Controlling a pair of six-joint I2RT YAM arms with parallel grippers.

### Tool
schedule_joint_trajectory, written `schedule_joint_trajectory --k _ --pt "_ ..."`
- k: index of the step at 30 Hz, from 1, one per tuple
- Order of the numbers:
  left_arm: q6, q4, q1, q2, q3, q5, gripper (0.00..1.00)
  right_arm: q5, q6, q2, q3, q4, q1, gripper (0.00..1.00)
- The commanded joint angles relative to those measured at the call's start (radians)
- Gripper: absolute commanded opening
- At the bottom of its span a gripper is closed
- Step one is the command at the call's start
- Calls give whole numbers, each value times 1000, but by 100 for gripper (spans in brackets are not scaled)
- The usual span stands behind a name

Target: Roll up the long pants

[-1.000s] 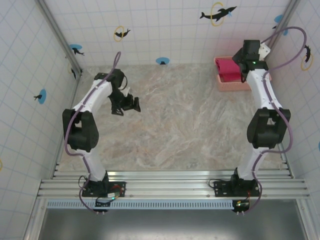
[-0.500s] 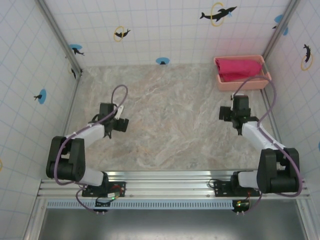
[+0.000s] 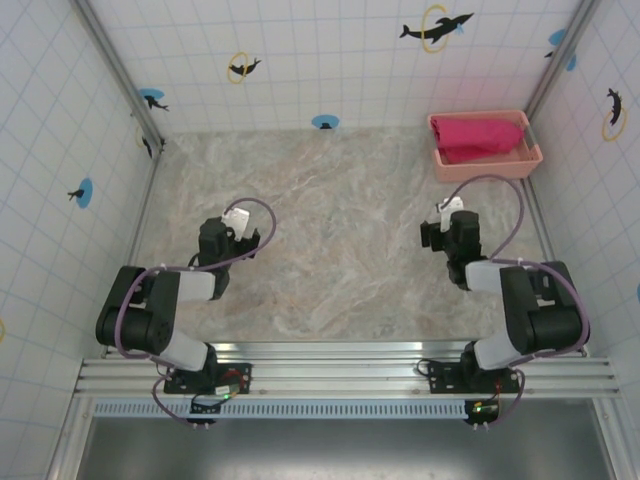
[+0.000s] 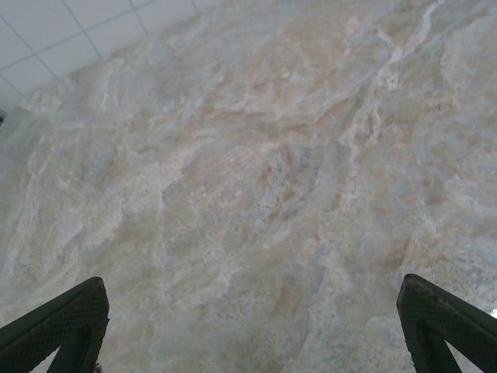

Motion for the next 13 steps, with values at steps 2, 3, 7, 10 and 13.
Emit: schedule_joint_trajectory --k 2,3,7,10,13 --pt "20 63 1 1 11 16 97 -7 2 21 -24 191 -34 99" --pt "21 66 1 3 10 13 98 -15 -6 11 -22 177 -33 99" --pt "23 56 1 4 15 21 97 52 -24 9 -7 133 1 99" --pt "21 57 5 6 16 27 97 50 -24 9 -7 138 1 99" --pt "22 60 5 2 13 27 97 50 -25 9 -5 134 1 99"
